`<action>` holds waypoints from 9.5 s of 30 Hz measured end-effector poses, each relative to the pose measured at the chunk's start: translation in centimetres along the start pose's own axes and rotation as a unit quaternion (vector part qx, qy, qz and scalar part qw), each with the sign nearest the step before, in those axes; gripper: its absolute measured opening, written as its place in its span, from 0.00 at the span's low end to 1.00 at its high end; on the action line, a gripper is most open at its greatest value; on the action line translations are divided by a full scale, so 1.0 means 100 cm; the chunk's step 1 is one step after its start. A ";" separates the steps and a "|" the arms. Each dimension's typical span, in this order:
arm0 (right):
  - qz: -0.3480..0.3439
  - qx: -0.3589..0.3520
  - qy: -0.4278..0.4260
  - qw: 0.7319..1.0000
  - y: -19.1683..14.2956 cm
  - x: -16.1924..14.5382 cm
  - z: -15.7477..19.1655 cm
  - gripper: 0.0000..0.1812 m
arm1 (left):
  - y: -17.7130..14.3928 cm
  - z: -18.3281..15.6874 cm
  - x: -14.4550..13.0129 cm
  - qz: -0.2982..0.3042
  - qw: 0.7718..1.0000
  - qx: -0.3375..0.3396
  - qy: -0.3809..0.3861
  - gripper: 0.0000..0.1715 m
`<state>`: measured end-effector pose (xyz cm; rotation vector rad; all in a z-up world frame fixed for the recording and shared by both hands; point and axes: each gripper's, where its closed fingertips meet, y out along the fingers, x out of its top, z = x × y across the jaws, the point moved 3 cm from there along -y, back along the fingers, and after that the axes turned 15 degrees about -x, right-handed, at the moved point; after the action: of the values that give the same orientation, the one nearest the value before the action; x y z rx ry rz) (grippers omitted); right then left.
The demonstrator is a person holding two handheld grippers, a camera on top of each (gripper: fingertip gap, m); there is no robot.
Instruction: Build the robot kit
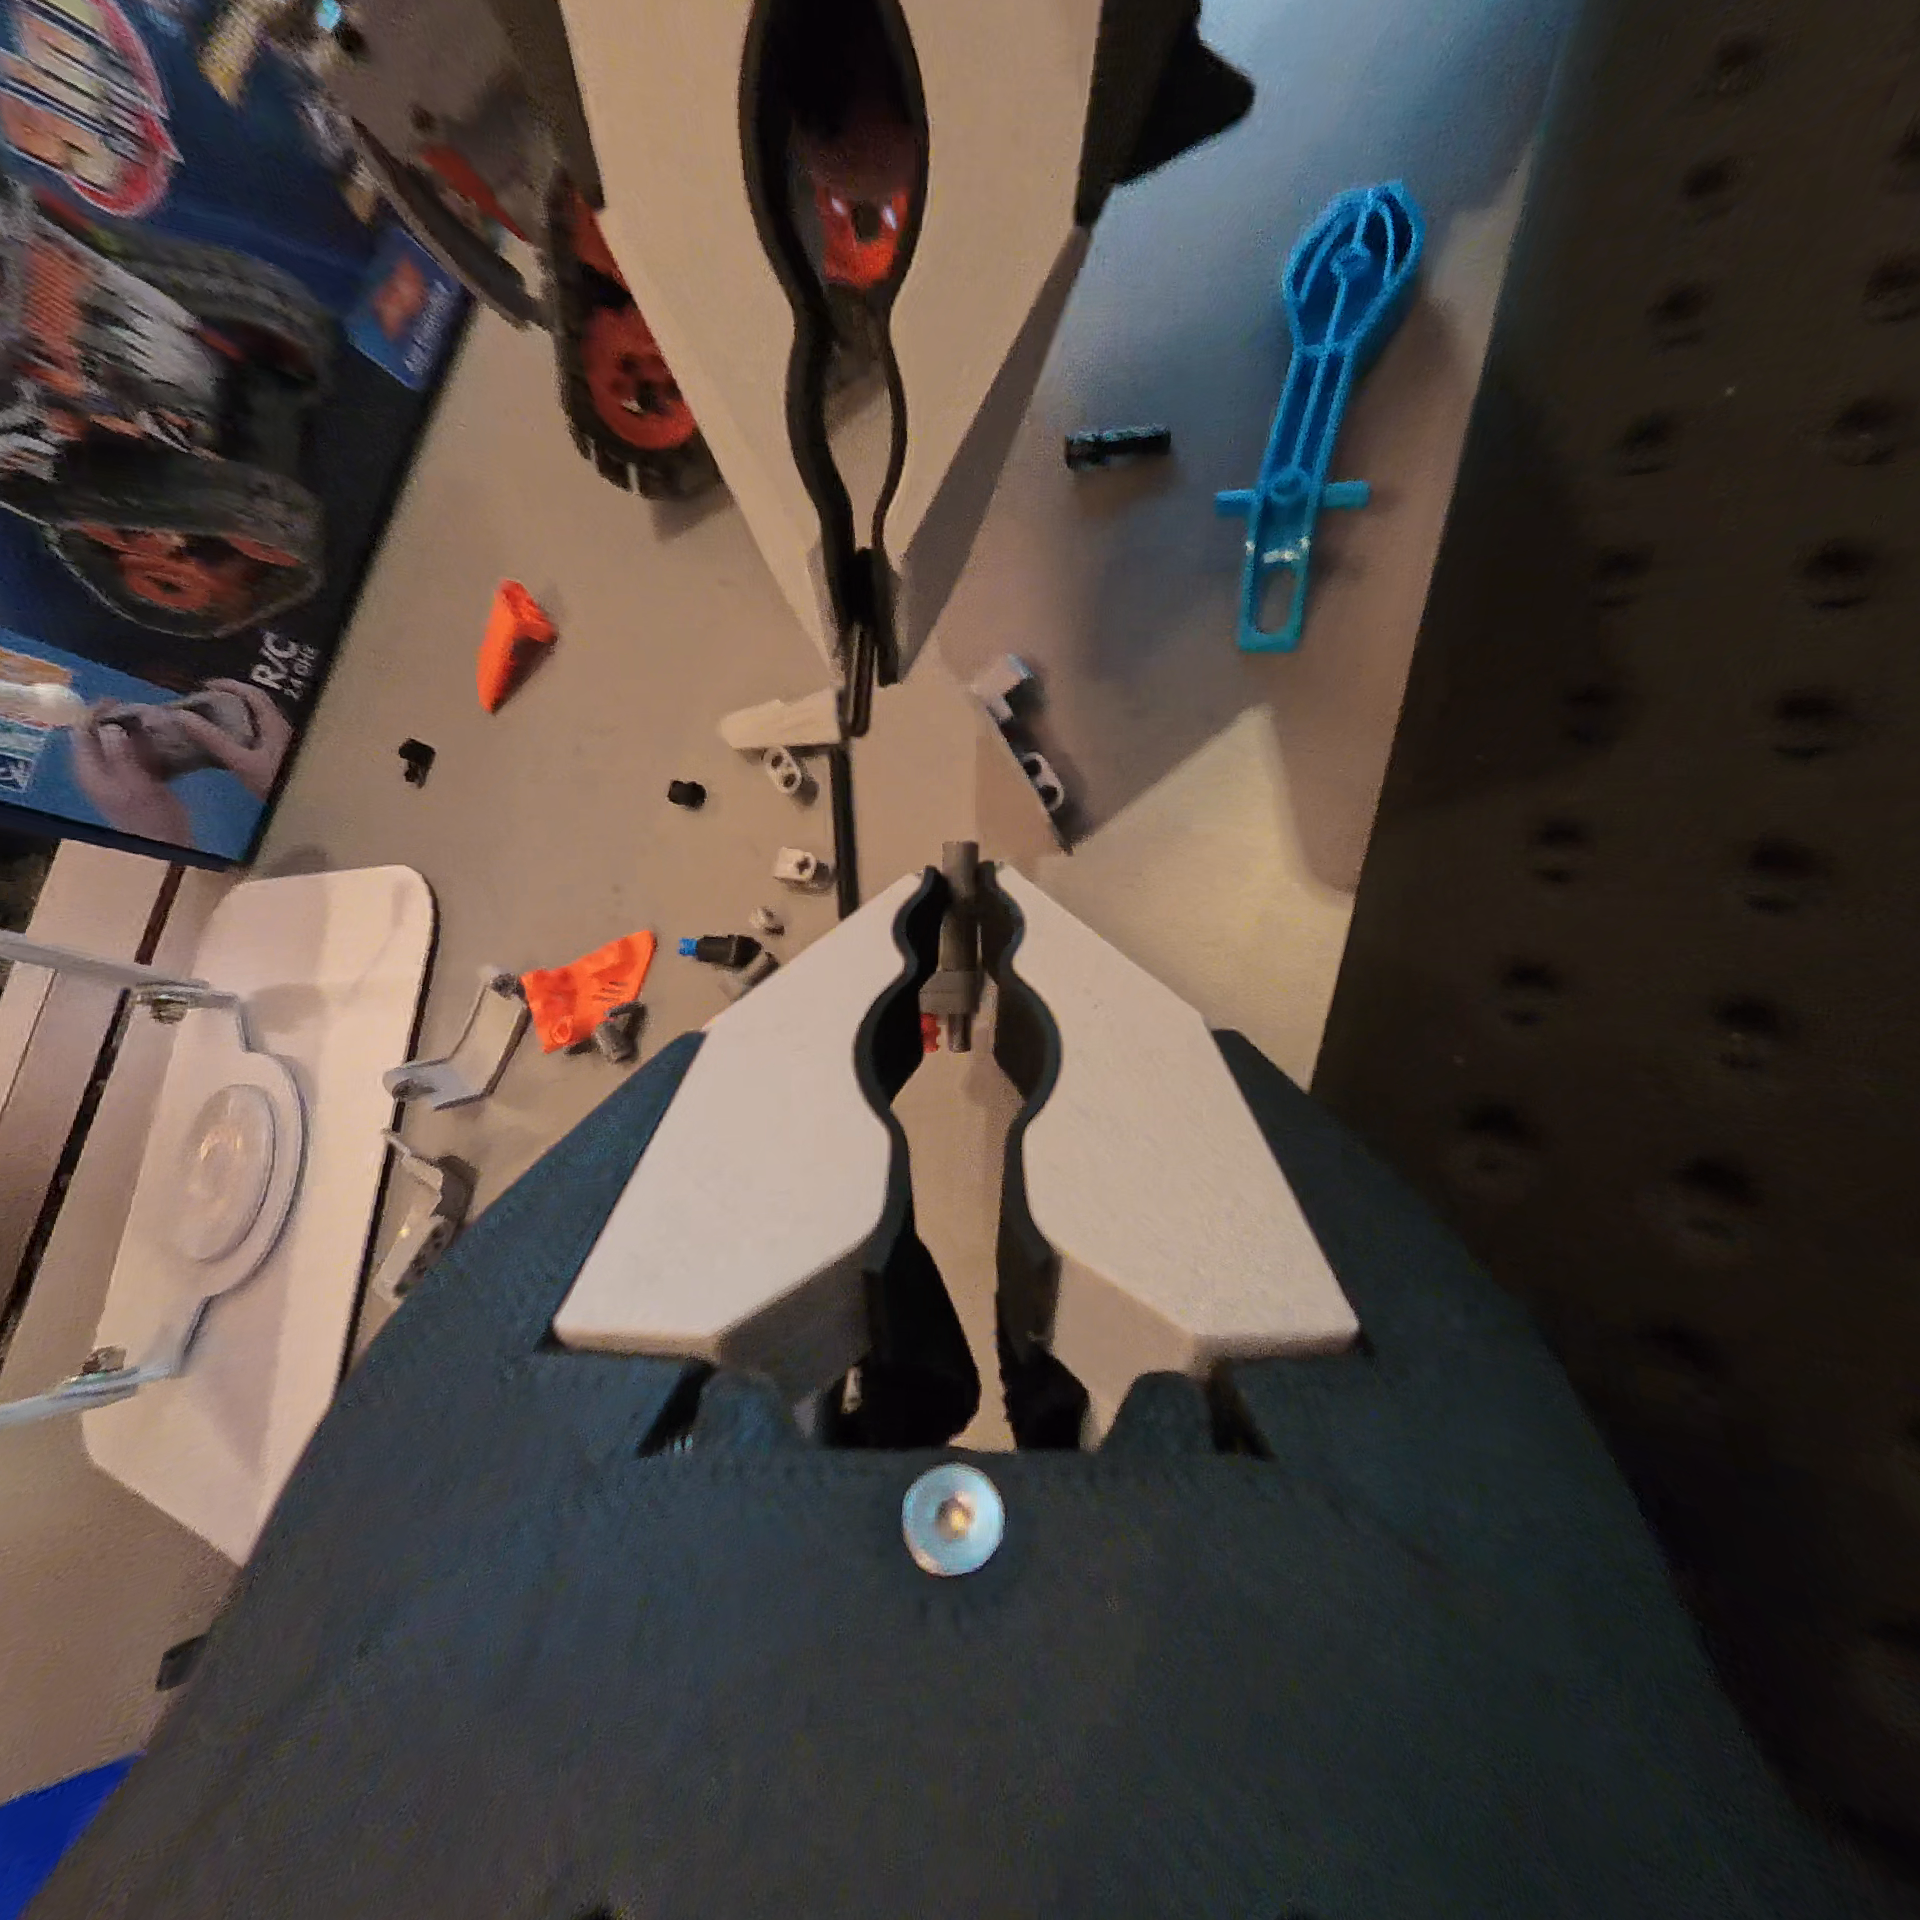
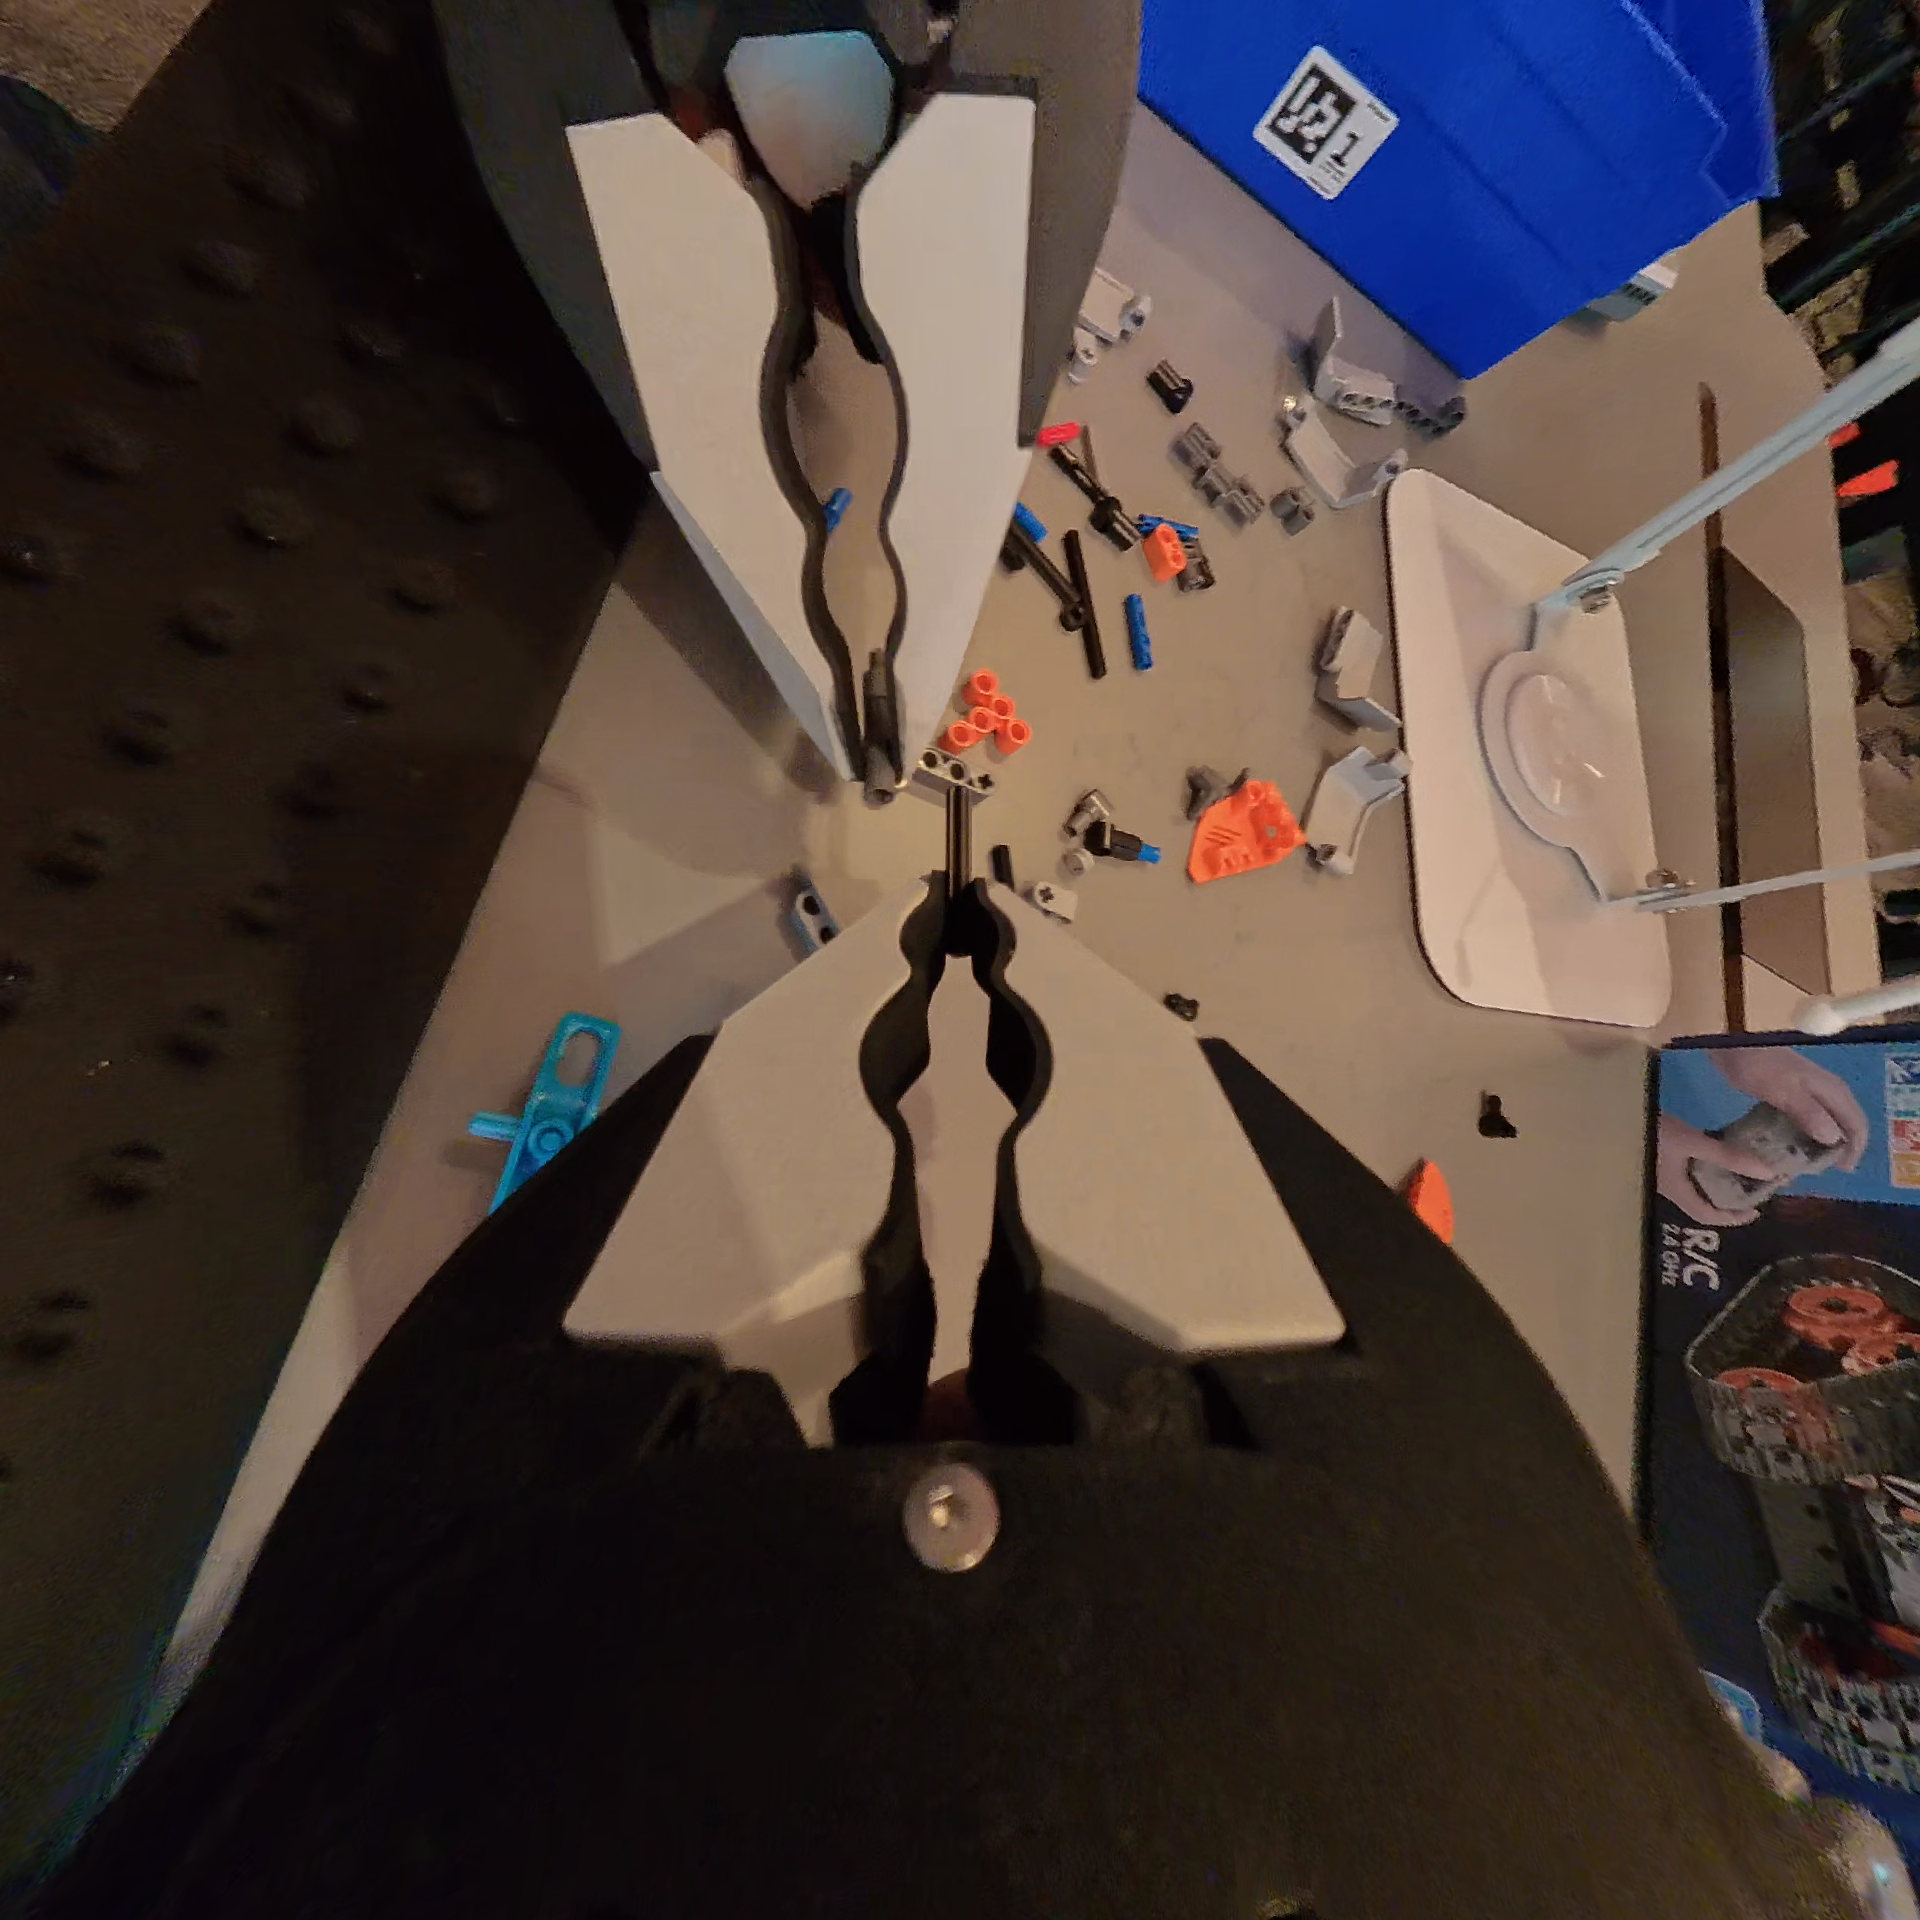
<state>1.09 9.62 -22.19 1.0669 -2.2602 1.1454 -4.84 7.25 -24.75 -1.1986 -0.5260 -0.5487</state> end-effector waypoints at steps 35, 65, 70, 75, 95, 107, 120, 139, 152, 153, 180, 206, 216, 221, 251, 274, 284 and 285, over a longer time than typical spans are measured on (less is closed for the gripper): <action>0.021 -0.041 -0.076 0.996 0.013 -0.007 0.006 0.00 | -0.003 0.010 0.007 -0.029 0.993 0.101 0.045 0.02; 0.065 0.074 0.110 0.989 0.018 -0.012 0.017 0.00 | 0.008 0.000 0.006 0.113 0.948 0.202 0.218 0.02; 0.066 0.066 0.110 0.990 0.020 -0.010 0.016 0.00 | 0.008 0.001 0.006 0.110 0.949 0.205 0.211 0.02; 0.062 0.060 0.105 0.991 0.021 -0.009 0.016 0.00 | 0.008 0.001 0.005 0.110 0.950 0.207 0.206 0.02; 0.025 0.046 0.121 0.991 0.008 0.000 0.001 0.00 | -0.007 0.009 0.021 0.047 0.952 0.232 0.193 0.03; 0.008 0.052 0.120 0.991 0.001 0.006 0.002 0.00 | -0.012 0.006 0.018 0.034 0.959 0.209 0.189 0.03; 0.020 0.016 0.084 0.996 -0.006 0.002 -0.004 0.04 | -0.021 -0.001 0.006 0.009 0.982 0.158 0.107 0.03; 0.017 -0.014 0.124 0.992 -0.033 -0.019 -0.020 0.02 | 0.017 -0.032 -0.003 0.072 0.993 -0.091 -0.036 0.03; 0.022 -0.020 0.133 0.991 -0.038 -0.027 -0.025 0.02 | -0.010 -0.016 -0.008 0.032 0.987 -0.115 -0.105 0.15; 0.022 -0.021 0.133 0.991 -0.038 -0.027 -0.026 0.02 | -0.018 -0.015 -0.010 0.027 0.986 -0.121 -0.111 0.15; 0.078 0.111 0.156 0.978 -0.062 -0.057 0.029 0.10 | 0.002 -0.024 -0.015 0.047 0.984 -0.151 -0.078 0.07; 0.086 0.141 0.051 0.985 0.023 -0.030 0.028 0.02 | -0.022 -0.007 -0.023 -0.022 0.992 -0.085 -0.095 0.11; 0.051 0.102 0.082 0.990 0.012 -0.019 0.007 0.02 | -0.024 0.003 -0.018 -0.048 0.993 -0.055 -0.094 0.11; 0.038 0.091 0.091 0.991 0.009 -0.012 0.001 0.02 | -0.025 0.002 -0.021 -0.048 0.993 -0.057 -0.095 0.11; 0.022 0.120 0.057 0.991 0.014 0.021 0.022 0.02 | -0.019 -0.014 -0.002 -0.066 0.997 -0.041 -0.009 0.03; 0.001 0.018 0.143 0.990 -0.001 0.019 -0.015 0.04 | -0.035 -0.001 0.019 -0.129 0.991 0.028 -0.033 0.02; -0.021 -0.008 0.145 0.989 0.000 0.022 -0.021 0.03 | -0.033 -0.002 0.023 -0.132 0.990 0.037 -0.022 0.03; -0.024 -0.011 0.146 0.989 0.000 0.022 -0.022 0.03 | -0.033 -0.001 0.023 -0.133 0.990 0.041 -0.021 0.03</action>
<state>-0.36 10.39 -19.51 0.8763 -2.0045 1.1697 -5.21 6.03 -20.98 -1.0701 -0.7440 -0.7233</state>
